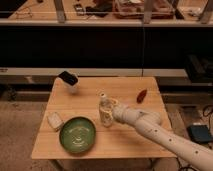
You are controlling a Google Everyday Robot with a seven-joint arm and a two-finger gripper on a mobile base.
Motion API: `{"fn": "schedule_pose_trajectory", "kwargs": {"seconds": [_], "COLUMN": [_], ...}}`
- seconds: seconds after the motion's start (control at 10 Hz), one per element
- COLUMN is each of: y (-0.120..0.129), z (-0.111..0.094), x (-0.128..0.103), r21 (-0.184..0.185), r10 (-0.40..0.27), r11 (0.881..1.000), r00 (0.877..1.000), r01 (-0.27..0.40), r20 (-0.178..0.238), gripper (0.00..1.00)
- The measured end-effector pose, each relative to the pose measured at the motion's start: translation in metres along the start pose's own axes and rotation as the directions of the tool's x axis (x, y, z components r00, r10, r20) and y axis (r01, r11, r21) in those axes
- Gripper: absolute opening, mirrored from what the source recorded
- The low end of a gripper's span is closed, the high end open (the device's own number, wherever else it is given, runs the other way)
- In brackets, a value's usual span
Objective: Stand the bottle upright
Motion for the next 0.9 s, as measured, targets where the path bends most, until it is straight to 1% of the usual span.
{"fn": "schedule_pose_trajectory", "kwargs": {"seconds": [0.3,0.6,0.9], "y": [0.0006,0.0075,0.0072], "z": [-0.0006,-0.0043,-0.0066], "x": [-0.0034,-0.0024,-0.0021], "r21": [-0.002,-0.021,-0.030], "r10": [0.008,0.016,0.014], "r11": [1.000,1.000,0.999], "r00": [1.000,1.000,0.999], "r01": [-0.008,-0.017,-0.015], "r20": [-0.005,-0.025,-0.047], "gripper": [0.18,0.18,0.18]}}
